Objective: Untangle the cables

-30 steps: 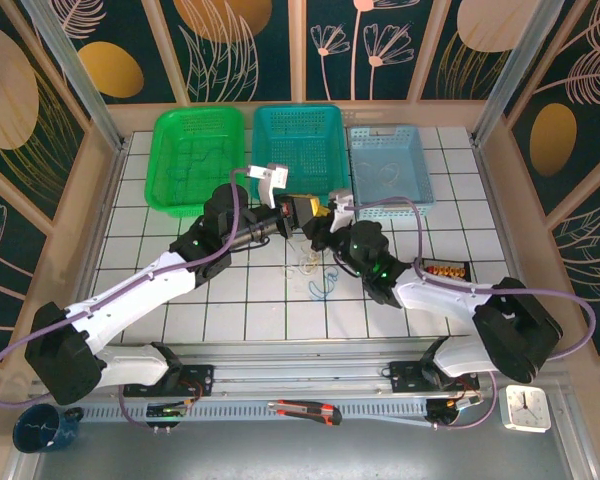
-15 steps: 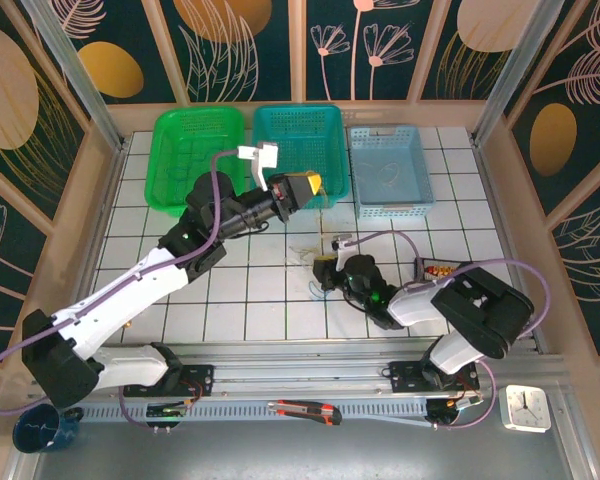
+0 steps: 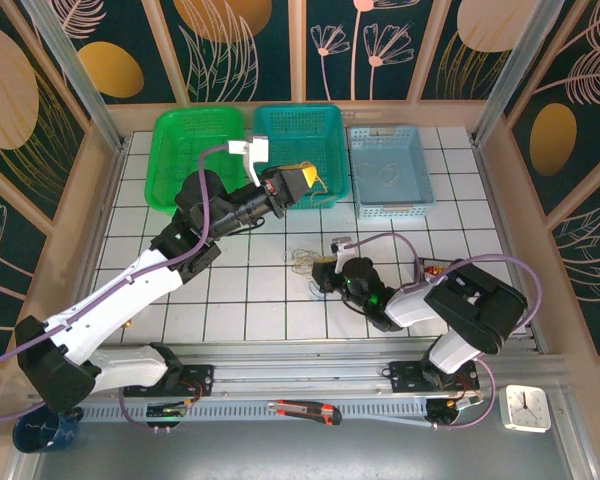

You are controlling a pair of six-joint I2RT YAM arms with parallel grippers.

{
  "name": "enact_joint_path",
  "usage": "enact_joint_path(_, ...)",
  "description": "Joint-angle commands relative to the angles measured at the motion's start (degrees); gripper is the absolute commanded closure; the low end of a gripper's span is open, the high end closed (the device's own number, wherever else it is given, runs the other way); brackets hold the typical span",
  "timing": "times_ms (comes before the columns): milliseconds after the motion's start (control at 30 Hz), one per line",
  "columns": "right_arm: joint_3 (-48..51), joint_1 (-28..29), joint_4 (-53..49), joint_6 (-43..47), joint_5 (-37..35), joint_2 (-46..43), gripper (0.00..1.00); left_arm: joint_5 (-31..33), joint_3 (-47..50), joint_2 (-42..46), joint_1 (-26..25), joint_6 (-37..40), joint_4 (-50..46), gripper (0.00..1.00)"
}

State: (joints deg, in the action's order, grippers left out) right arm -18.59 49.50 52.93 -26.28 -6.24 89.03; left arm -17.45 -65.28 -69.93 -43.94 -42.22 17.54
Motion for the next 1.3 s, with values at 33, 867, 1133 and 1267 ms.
enact_joint_path(33, -0.63, 0.93, -3.20, 0.42, -1.10, -3.76, 0.71, 3.80, 0.98, 0.94, -0.26, 1.98, -1.37, 1.00)
enact_joint_path(867, -14.37, -9.98, -38.16, -5.61, -3.11, -21.01, 0.37, 4.89, -18.24, -29.82, 16.39, 8.84, -7.17, 1.00)
enact_joint_path(1133, -14.37, -16.99, -39.80, -6.75, 5.01, -24.69, 0.37, 7.37, -32.39, -44.47, 17.75, 12.97, -12.67, 0.81)
enact_joint_path(1267, -14.46, -17.79, -40.70, -6.47, 7.68, -25.47, 0.37, 8.61, -39.75, -49.73, 18.18, 14.16, -16.14, 0.39)
